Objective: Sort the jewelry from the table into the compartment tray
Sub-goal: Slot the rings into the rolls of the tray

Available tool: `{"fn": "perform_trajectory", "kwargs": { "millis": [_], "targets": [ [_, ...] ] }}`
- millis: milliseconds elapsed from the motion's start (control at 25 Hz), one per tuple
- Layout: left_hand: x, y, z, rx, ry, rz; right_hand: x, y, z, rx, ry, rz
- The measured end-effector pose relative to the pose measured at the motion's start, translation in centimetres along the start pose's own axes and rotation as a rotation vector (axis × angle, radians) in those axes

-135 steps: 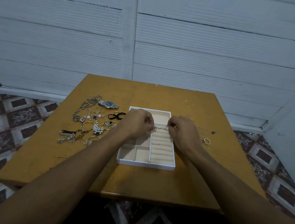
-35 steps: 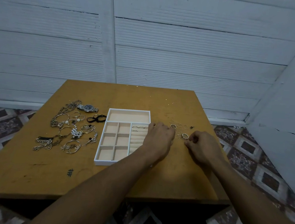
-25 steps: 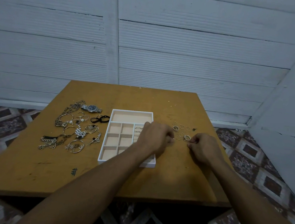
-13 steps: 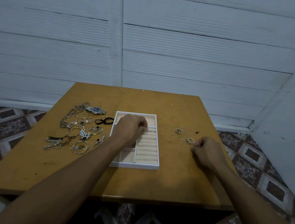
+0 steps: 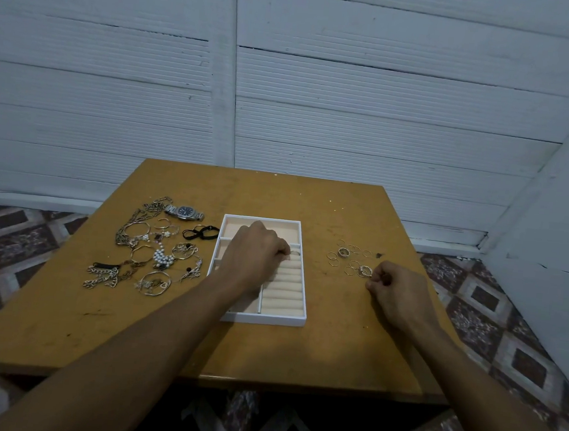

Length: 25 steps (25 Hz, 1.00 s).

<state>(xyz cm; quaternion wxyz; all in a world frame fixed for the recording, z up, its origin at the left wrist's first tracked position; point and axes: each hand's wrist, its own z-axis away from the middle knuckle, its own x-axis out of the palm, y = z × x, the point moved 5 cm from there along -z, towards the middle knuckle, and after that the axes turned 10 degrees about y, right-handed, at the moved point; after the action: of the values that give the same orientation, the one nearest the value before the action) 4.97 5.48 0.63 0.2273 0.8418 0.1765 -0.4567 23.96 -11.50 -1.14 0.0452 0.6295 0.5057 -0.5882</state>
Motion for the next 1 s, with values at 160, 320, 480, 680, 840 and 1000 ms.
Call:
{"fn": "perform_trajectory", "kwargs": {
  "millis": [160,320,480,680,840,1000],
  "targets": [
    [0.0,0.2,0.8,0.121,-0.030,-0.130,0.3,-0.6,-0.1,-0.027,-0.031,-0.026],
    [-0.1,0.1,1.2,0.154,-0.070,-0.200,0.5,-2.3,-0.5,-0.045,-0.028,-0.061],
    [-0.3,0.0,1.2,0.139,-0.082,-0.189,1.0,-5.1,-0.9,-0.086,-0.003,-0.098],
    [-1.4,-1.2,1.9,0.014,0.021,-0.071,2.3,-8.9,-1.0,-0.162,-0.001,-0.078],
    [-2.6,-2.4,2.8,-0.081,0.110,0.018,3.6,-10.7,-1.1,-0.174,0.006,-0.033],
    [-3.7,-3.2,3.6,-0.096,0.137,0.070,5.3,-11.5,-1.1,-0.209,-0.041,0.010]
  ]
}}
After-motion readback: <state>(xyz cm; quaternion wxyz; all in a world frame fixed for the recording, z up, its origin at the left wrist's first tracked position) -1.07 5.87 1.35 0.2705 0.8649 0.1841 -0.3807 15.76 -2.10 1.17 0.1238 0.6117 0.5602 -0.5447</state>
